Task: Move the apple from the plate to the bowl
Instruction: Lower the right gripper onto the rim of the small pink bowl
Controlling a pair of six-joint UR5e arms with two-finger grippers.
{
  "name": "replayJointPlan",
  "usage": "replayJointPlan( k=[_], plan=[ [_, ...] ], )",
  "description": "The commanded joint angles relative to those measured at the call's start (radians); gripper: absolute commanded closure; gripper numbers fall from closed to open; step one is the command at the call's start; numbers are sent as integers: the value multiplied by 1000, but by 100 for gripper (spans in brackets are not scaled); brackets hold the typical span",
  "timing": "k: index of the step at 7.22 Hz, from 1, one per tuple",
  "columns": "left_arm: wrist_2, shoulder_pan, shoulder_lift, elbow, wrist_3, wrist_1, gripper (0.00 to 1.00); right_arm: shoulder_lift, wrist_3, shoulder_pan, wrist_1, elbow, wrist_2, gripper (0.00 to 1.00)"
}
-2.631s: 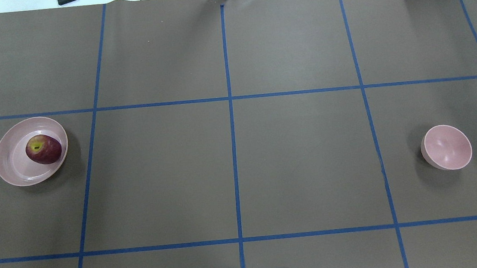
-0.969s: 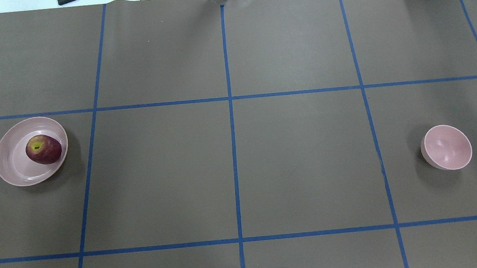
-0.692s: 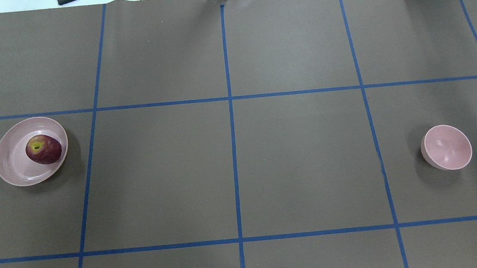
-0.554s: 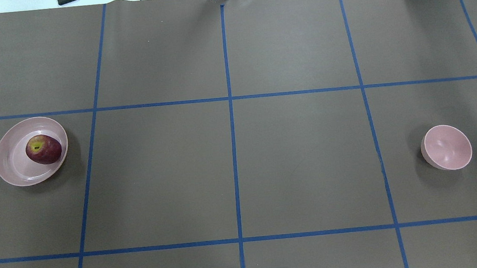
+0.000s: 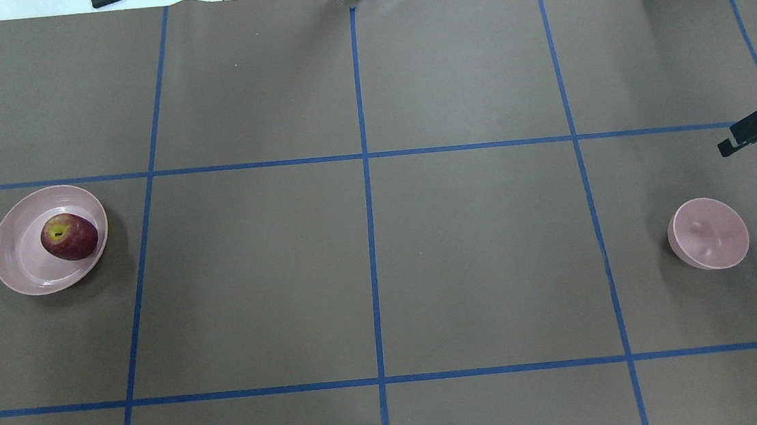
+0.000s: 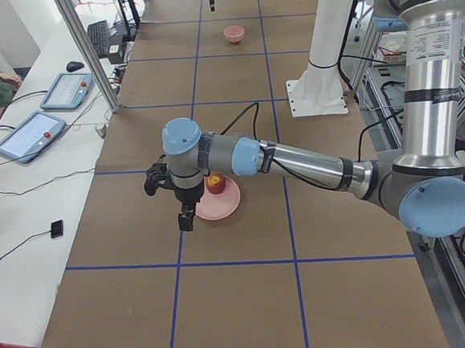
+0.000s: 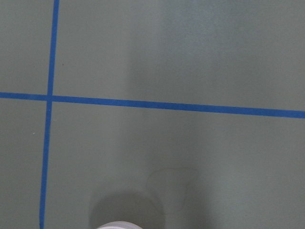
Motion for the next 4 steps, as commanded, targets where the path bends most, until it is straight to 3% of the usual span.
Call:
replayJointPlan(
  k=[1,4],
  plan=[
    [-11,1,-2,-1,-16,-5,1,-81,31,-74,148,-25,3,0],
    [-42,1,-2,-2,-16,-5,1,-86,14,-108,151,-68,-4,0]
  ],
)
